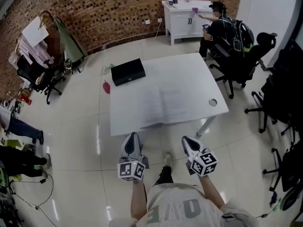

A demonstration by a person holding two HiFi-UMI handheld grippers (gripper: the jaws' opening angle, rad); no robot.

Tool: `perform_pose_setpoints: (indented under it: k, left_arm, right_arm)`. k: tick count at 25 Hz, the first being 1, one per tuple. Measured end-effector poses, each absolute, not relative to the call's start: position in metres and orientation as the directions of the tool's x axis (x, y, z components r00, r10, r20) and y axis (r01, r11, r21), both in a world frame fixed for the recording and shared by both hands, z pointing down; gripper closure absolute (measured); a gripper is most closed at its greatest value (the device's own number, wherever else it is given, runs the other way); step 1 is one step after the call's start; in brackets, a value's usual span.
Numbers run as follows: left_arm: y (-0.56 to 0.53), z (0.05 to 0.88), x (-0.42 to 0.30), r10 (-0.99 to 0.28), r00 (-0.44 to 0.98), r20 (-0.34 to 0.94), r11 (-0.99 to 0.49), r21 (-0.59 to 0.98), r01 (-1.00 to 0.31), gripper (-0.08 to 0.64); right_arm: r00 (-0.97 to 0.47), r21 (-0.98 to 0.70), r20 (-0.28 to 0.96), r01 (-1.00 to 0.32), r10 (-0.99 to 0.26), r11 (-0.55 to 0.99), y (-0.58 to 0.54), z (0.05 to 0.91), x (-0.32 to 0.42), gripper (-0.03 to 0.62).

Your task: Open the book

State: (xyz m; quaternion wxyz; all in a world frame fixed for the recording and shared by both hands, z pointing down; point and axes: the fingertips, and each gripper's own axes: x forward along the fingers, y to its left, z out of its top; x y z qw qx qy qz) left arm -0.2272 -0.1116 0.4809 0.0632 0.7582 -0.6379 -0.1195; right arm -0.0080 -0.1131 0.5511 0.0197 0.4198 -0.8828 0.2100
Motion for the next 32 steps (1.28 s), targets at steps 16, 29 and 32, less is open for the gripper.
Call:
perform_pose_setpoints:
  k: [16,29,32]
  left_arm:
    - [0.203,0.474,-0.076,-0.949,0.290,-0.123,-0.311,0.229,-0.923,0.545]
    - [0.295,0.447,-0.072,-0.951,0.265,-0.159,-0.297,0.231,-0.927,0.545]
    - [0.307,0.446,-0.086,-0.955,0.234,-0.183,-0.280,0.300,-0.912,0.545]
  right_arm:
    - [-0.644,-0.353,0.138,-0.742,-0.752,0.571,0.199,0.528,0.088,0.589]
    - [-0.607,-0.327,0.164,-0.777,-0.777,0.538,0.273,0.506,0.096,0.591]
    - [-0.625,-0.329,0.162,-0.764,-0.764,0.555,0.287,0.506,0.086,0.591]
